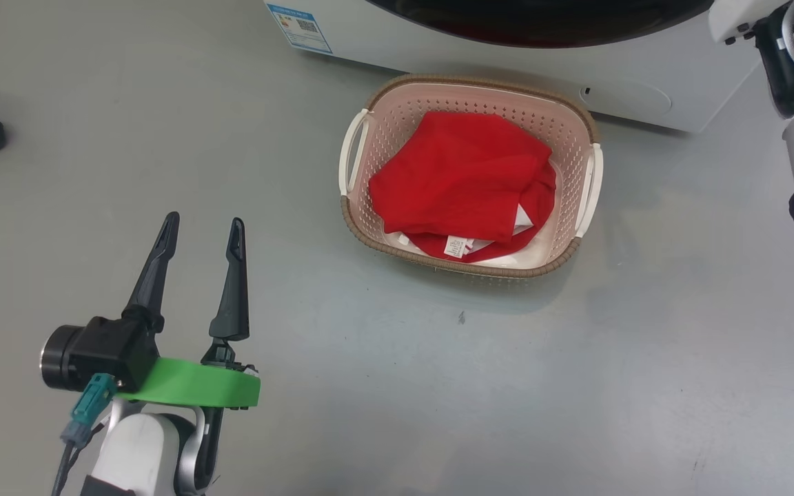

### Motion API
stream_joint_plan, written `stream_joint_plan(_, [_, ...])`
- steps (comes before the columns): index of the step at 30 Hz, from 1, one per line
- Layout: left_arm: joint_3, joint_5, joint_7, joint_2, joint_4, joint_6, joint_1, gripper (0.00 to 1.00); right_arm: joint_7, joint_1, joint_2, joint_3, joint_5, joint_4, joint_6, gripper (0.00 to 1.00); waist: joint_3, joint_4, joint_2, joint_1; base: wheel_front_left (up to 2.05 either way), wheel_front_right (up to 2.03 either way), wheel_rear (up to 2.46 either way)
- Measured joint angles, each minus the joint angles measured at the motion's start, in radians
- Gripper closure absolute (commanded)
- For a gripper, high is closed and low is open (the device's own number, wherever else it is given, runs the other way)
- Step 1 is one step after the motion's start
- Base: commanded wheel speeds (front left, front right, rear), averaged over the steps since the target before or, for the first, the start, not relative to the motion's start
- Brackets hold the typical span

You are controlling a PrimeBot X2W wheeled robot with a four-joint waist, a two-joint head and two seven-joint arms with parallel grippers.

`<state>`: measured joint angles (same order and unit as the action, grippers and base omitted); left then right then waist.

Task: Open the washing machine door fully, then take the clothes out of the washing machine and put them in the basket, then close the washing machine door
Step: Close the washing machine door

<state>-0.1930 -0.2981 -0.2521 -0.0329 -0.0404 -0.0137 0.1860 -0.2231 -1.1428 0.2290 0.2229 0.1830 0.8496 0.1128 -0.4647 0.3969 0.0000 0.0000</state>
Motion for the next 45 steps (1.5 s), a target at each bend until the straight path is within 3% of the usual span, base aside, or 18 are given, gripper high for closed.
stream_joint_plan(13, [0.039,0.015,0.0,0.0,-0.012,-0.008,0.0,0.0,-0.029,0.117,-0.071,0.03,0.02,-0.005,0.003,1.0,0.055,-0.055,0.0,0.0,0.0,0.0,0.0])
stream_joint_plan(14, [0.043,0.019,0.0,0.0,-0.013,-0.008,0.0,0.0,-0.029,0.128,-0.078,0.029,0.022,-0.011,0.003,0.89,0.06,-0.062,0.0,0.0,0.0,0.0,0.0])
stream_joint_plan(15, [0.049,0.022,0.0,0.0,-0.013,-0.008,0.0,0.0,-0.029,0.14,-0.085,0.029,0.027,-0.016,0.003,0.65,0.065,-0.069,0.0,0.0,0.0,0.0,0.0])
stream_joint_plan(16, [0.054,0.026,0.0,0.0,-0.014,-0.008,-0.001,0.0,-0.029,0.152,-0.094,0.029,0.03,-0.022,0.003,0.53,0.07,-0.077,0.0,0.0,0.0,0.0,0.0])
stream_joint_plan(17, [0.058,0.027,0.0,0.0,-0.016,-0.009,-0.001,0.0,-0.029,0.167,-0.102,0.028,0.036,-0.03,0.003,0.21,0.075,-0.085,0.0,0.0,0.0,0.0,0.0])
stream_joint_plan(18, [0.061,0.028,0.0,0.0,-0.016,-0.009,-0.001,0.0,-0.029,0.183,-0.109,0.028,0.043,-0.042,0.004,0.0,0.08,-0.093,0.0,0.0,0.0,0.0,0.0])
stream_joint_plan(27, [0.088,0.045,0.0,-0.004,-0.029,-0.009,-0.011,0.0,-0.029,0.347,-0.136,-0.003,0.076,-0.179,0.009,0.0,0.132,-0.182,0.0,0.0,0.0,0.0,0.0])
stream_joint_plan(45, [0.109,0.063,0.0,-0.028,-0.093,-0.007,-0.103,0.0,-0.029,0.714,-0.164,-0.01,0.078,-0.337,0.0,0.0,0.252,-0.346,0.0,-0.0001,0.0,0.0,0.0])
